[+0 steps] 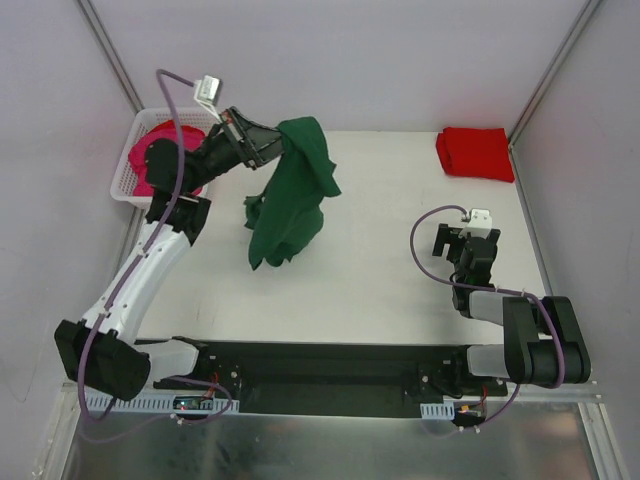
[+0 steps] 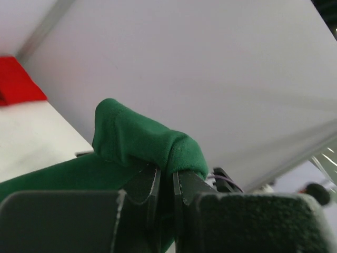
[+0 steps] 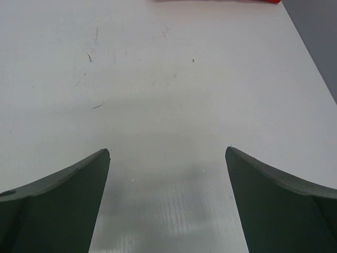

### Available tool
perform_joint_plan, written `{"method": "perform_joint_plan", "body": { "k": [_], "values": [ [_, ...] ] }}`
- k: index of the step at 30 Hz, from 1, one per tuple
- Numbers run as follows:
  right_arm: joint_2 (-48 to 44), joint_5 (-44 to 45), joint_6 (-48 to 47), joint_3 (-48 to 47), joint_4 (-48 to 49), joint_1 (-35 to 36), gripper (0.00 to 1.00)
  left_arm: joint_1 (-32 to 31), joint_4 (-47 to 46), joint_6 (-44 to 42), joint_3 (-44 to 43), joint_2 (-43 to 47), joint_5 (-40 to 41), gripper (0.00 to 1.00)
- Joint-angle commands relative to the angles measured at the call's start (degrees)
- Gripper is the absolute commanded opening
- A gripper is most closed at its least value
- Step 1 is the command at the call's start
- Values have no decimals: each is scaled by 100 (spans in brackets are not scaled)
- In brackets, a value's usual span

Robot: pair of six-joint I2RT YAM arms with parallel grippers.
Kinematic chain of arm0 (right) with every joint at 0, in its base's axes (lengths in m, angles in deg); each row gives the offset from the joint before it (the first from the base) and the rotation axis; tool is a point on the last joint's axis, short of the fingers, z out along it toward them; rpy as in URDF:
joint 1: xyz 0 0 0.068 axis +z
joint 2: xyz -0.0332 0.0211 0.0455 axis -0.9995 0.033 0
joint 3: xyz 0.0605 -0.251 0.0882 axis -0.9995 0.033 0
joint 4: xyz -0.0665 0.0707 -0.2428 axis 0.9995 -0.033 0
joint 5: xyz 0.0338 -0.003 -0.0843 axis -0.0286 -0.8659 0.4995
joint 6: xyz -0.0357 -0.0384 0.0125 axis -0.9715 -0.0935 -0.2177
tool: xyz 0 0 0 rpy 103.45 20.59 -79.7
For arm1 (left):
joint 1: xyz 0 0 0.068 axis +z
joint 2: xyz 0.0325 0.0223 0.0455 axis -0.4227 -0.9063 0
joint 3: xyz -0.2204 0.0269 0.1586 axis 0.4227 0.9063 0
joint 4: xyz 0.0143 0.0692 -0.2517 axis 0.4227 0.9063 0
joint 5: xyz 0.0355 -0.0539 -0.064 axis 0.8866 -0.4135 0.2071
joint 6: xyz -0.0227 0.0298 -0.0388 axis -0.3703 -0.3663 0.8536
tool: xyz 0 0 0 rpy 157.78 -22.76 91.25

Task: Fold and stack the t-shirts
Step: Move the tshirt to the center of the board

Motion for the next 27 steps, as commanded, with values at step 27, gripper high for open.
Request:
{"method": "perform_joint_plan", "body": {
  "k": [27],
  "values": [
    [-22, -48, -21, 22, 306, 22, 96, -1389, 31, -534, 1425, 390, -1889, 0]
  ]
}}
